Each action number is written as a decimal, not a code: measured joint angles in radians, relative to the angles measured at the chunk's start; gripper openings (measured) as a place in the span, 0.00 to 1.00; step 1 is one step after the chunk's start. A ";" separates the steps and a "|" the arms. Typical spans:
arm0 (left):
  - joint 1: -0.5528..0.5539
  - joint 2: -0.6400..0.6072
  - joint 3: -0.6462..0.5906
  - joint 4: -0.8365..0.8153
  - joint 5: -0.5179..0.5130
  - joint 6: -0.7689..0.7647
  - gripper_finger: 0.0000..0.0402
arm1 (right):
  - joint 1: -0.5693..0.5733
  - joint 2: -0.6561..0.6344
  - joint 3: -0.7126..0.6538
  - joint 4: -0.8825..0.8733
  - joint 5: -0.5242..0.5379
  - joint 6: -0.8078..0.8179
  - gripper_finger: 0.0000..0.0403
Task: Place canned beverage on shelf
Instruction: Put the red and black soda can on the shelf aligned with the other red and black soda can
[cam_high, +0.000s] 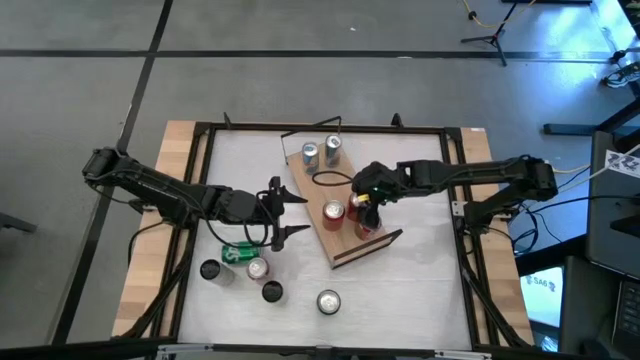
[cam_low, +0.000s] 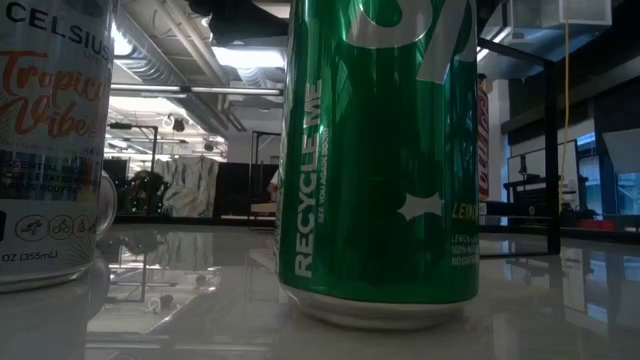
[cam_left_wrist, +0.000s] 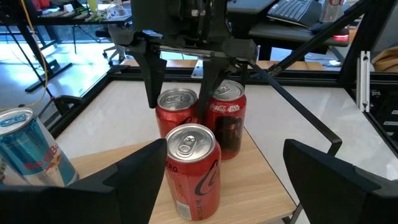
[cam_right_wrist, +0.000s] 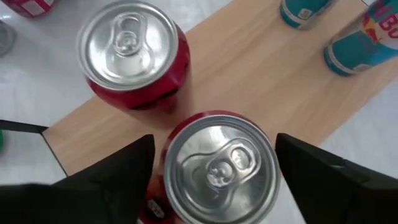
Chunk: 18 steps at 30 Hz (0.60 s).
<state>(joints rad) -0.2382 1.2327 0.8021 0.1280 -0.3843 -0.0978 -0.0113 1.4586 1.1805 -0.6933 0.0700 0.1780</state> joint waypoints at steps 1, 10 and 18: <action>0.000 0.000 0.000 0.000 0.000 0.000 0.78 | 0.000 0.000 0.000 0.000 -0.001 0.000 0.77; 0.000 0.000 0.000 0.000 0.000 0.000 0.78 | -0.003 -0.002 0.002 0.004 -0.031 -0.039 0.60; 0.000 0.000 0.000 0.000 0.000 0.000 0.78 | -0.002 -0.002 0.002 0.008 -0.089 -0.127 0.62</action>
<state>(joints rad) -0.2382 1.2328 0.8021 0.1279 -0.3843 -0.0978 -0.0135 1.4567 1.1824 -0.6857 -0.0187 0.0512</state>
